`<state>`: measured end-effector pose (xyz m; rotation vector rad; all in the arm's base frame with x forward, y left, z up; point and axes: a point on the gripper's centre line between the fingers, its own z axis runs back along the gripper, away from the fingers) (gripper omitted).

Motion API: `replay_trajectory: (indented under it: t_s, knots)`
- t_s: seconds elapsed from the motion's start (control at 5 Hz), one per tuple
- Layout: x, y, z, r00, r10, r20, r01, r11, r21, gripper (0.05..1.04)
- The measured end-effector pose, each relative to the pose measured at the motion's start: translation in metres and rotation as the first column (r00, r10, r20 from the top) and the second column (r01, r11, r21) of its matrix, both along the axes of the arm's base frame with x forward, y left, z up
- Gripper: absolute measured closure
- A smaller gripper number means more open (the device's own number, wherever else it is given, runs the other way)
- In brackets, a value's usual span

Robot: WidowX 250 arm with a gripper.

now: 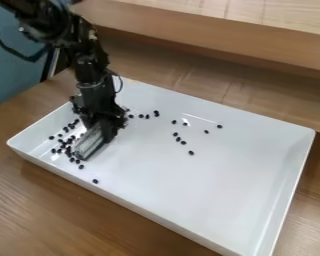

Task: Sweep into pile

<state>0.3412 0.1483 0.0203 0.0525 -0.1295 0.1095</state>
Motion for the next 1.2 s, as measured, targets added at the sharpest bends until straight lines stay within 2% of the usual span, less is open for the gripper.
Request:
replay_trajectory:
  t_s: [0.4, 0.6, 0.8, 1.0, 1.2]
  knots:
    - [0.000, -0.001, 0.001, 1.000, -0.015, -0.013, 0.015, 1.000, -0.012, 0.687]
    - [0.003, -0.002, 0.000, 0.998, -0.043, -0.034, 0.043, 0.999, -0.028, 0.613]
    - [0.007, -0.010, 0.001, 0.993, -0.084, -0.077, 0.079, 0.994, -0.073, 0.340]
    - [0.008, -0.021, 0.009, 0.984, -0.153, -0.085, 0.141, 0.981, -0.136, 0.107]
    - [0.007, -0.028, 0.022, 0.984, -0.166, -0.071, 0.152, 0.974, -0.166, 0.083]
